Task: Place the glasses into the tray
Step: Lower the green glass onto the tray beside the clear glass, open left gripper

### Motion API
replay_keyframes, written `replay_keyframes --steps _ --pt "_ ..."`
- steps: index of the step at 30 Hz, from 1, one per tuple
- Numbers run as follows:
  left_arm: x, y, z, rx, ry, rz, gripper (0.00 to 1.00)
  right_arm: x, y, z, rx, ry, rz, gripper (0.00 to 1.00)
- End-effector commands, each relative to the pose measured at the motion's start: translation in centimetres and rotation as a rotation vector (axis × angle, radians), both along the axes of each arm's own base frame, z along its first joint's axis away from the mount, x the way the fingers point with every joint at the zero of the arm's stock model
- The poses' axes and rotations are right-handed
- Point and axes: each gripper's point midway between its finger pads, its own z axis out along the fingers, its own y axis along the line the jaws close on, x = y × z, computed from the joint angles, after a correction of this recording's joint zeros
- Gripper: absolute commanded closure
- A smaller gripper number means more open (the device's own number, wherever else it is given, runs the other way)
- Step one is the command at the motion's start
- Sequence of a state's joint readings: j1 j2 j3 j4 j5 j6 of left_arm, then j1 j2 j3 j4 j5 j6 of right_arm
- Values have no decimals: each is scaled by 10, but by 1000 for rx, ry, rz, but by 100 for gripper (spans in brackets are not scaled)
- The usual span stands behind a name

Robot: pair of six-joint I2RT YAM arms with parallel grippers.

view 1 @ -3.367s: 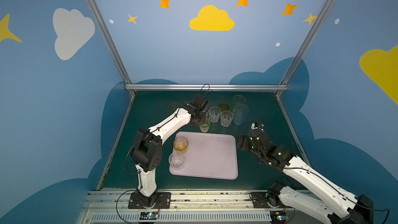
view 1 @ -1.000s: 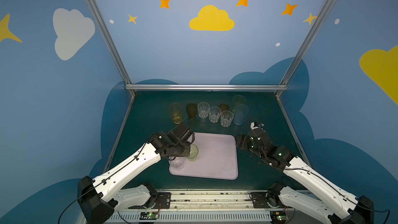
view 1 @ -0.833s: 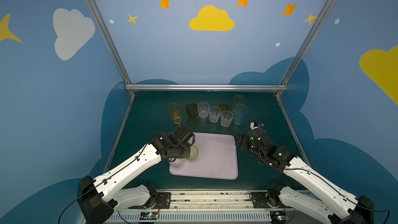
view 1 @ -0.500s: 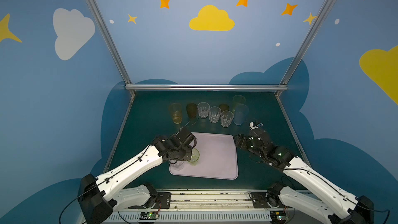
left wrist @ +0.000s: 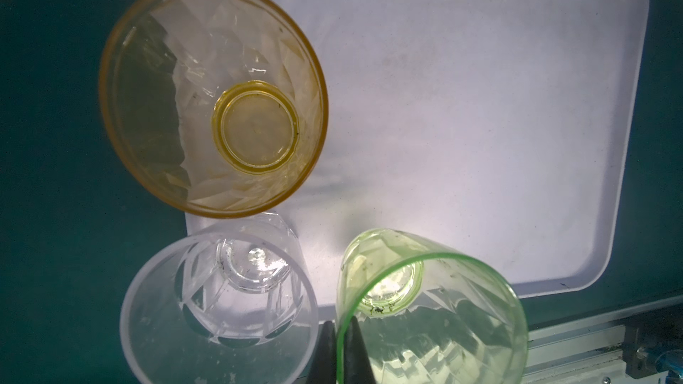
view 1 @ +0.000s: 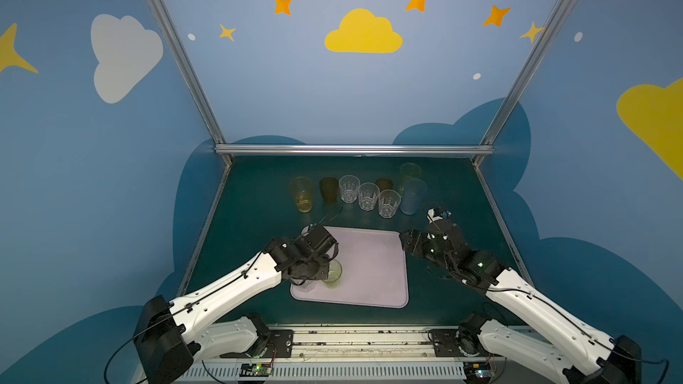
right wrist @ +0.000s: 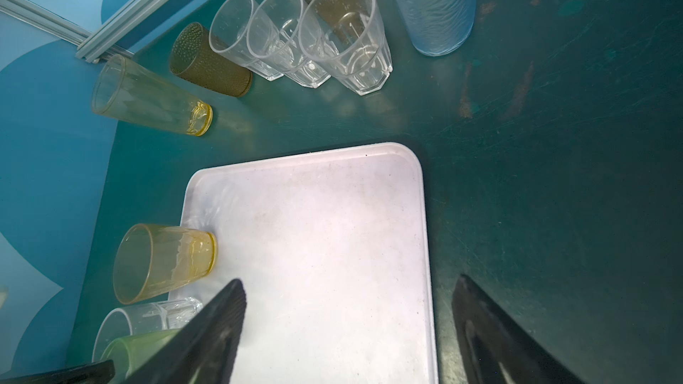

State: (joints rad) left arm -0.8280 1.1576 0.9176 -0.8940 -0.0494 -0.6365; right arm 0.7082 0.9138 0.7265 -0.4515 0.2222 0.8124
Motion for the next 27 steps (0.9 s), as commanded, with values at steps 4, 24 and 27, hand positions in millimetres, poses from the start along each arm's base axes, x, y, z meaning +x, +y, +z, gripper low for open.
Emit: replay_keyframes --steps 4,24,27 --pt "3 2 -8 35 -11 0 96 0 0 -1 17 1 -4 13" --pt "4 0 -32 80 22 -20 96 0 1 -1 31 -7 -5 13" --pt "5 -2 -34 86 27 -26 96 1 2 -1 32 -7 -3 13"
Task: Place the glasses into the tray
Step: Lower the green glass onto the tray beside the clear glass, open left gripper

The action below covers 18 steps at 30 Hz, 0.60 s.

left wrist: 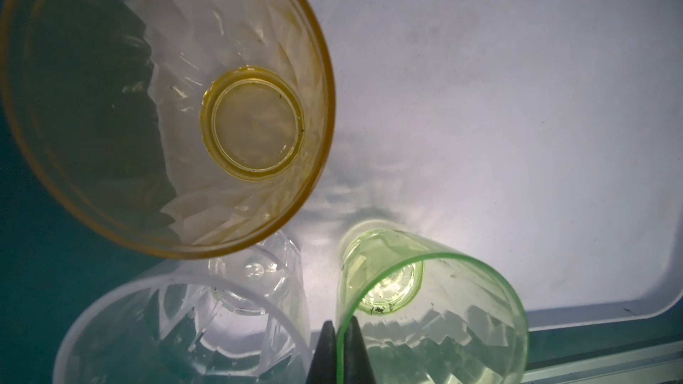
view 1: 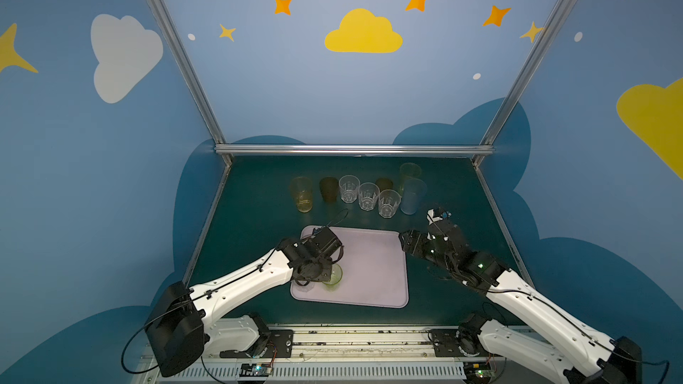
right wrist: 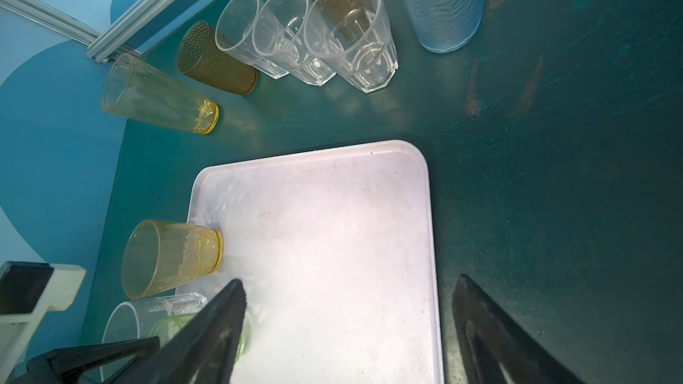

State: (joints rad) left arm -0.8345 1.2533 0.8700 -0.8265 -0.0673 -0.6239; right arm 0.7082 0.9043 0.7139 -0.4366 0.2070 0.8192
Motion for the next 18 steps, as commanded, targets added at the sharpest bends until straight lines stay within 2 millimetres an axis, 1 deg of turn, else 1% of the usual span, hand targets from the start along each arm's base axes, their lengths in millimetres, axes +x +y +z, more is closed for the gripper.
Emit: replay_keyframes --steps 1,8,12,13,14,15,16,18 --pt "1 -1 -2 16 -10 -15 96 2 0 -1 10 -6 -10 13" --pt "2 -5 -7 24 2 -24 96 3 0 -3 6 -2 -13 13" --pt "2 -5 -5 34 -4 -26 96 3 -3 -2 0 -5 -21 13" --pt "3 -3 -4 41 -10 -20 94 2 -3 -2 -2 -6 -21 13" --pt "4 -2 -3 43 -15 -14 89 2 -3 -1 -1 -6 -21 13" --pt "4 -2 -1 42 -21 -12 80 2 -4 -1 -1 -8 -25 13" --pt "4 -1 0 40 -26 -10 74 2 -4 -1 -2 -7 -26 13" --pt "4 -3 3 28 -30 -8 70 2 -5 -1 -4 -7 -28 13"
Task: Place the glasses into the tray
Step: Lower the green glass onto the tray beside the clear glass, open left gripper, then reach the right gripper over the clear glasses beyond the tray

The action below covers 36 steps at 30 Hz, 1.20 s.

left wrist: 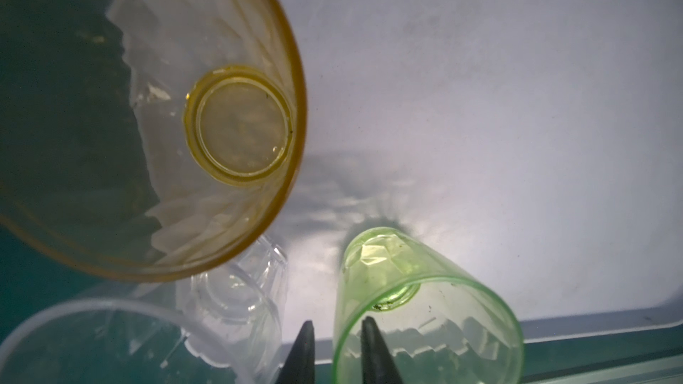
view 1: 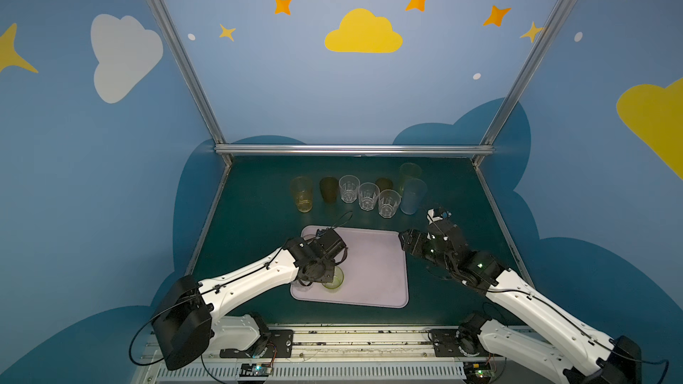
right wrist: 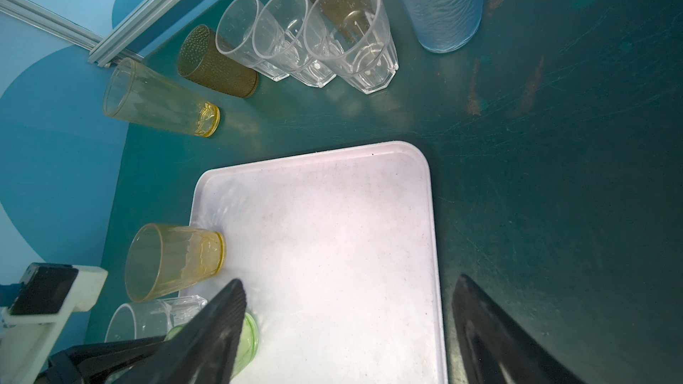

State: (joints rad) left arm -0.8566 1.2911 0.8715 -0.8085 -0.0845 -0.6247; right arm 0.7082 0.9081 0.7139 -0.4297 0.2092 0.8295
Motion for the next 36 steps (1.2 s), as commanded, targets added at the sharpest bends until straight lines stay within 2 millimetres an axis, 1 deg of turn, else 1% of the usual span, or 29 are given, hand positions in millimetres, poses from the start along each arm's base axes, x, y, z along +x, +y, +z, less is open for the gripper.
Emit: replay_keyframes --steps 1,5,12,18,20,23,25,26,28,29,33,36 --pt "3 2 10 -2 -31 10 69 1 -6 -1 -12 -9 -21 13" --pt "4 -2 16 -33 -39 10 68 1 -6 0 -11 -12 -20 13" --pt "5 -14 30 -97 -47 -9 67 2 -4 1 -3 -15 -18 13" --pt "7 -20 43 -134 -64 -12 67 1 -3 -1 3 -7 -12 13" --pt "10 -20 48 -138 -83 -9 65 1 -1 -1 8 -7 -9 13" --pt "15 -18 55 -140 -119 -1 58 1 1 0 19 -1 1 13" --pt "18 -18 59 -140 -143 0 50 0 3 0 23 5 9 14" --pt "20 -20 62 -150 -159 -5 41 0 4 0 25 9 12 13" --pt "23 -22 69 -179 -190 -14 16 -1 6 0 23 19 20 13" --pt "25 -24 73 -196 -212 -18 0 -1 7 1 24 24 24 13" --pt "34 -29 94 -272 -319 -36 0 3 14 4 28 32 36 13" --pt "39 -31 104 -331 -377 -17 0 10 21 6 23 36 52 13"
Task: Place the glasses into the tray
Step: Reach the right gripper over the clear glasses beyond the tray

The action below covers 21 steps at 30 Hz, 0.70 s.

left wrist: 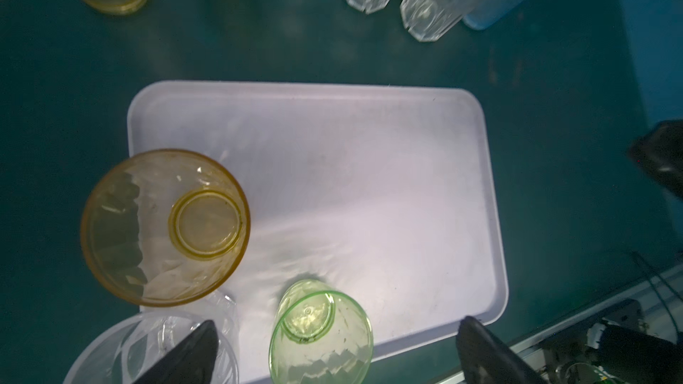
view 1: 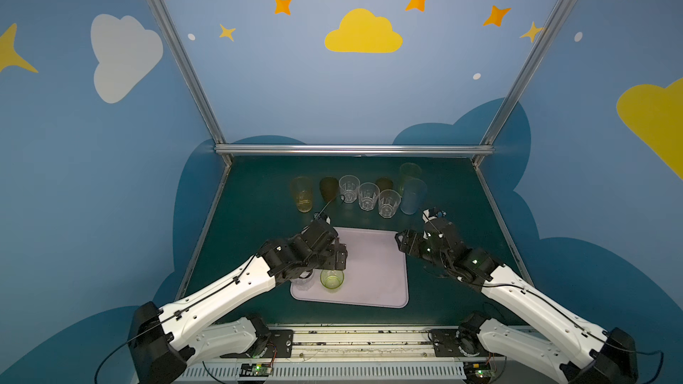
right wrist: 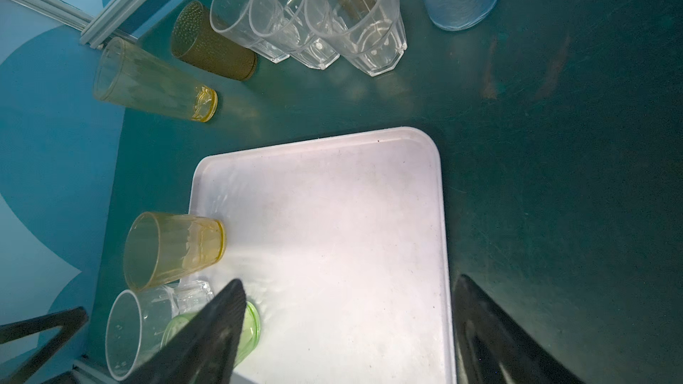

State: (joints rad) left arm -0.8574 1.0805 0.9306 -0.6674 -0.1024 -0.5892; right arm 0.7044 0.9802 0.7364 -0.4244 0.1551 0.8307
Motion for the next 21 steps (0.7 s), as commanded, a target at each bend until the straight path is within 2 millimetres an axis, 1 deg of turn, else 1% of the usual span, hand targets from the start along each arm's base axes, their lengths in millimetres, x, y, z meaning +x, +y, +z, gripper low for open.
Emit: replay_keyframes --steps 1,3,6,10,13,17,21 --pt "11 -3 14 -64 -96 14 0 10 12 18 21 -19 24 13" --pt "14 -3 16 -81 -114 20 0 17 19 21 2 -8 45 13" --pt "15 -1 14 -78 -111 26 0 30 31 27 -48 15 89 13" --pt "10 0 11 -97 -94 18 0 54 49 39 -123 55 167 14" --pt "5 1 15 -116 -104 -3 0 71 63 46 -178 71 237 14" --pt "1 12 23 -119 -135 4 0 89 72 49 -233 80 269 14" --pt "-1 22 25 -133 -161 27 0 96 74 46 -234 96 268 14"
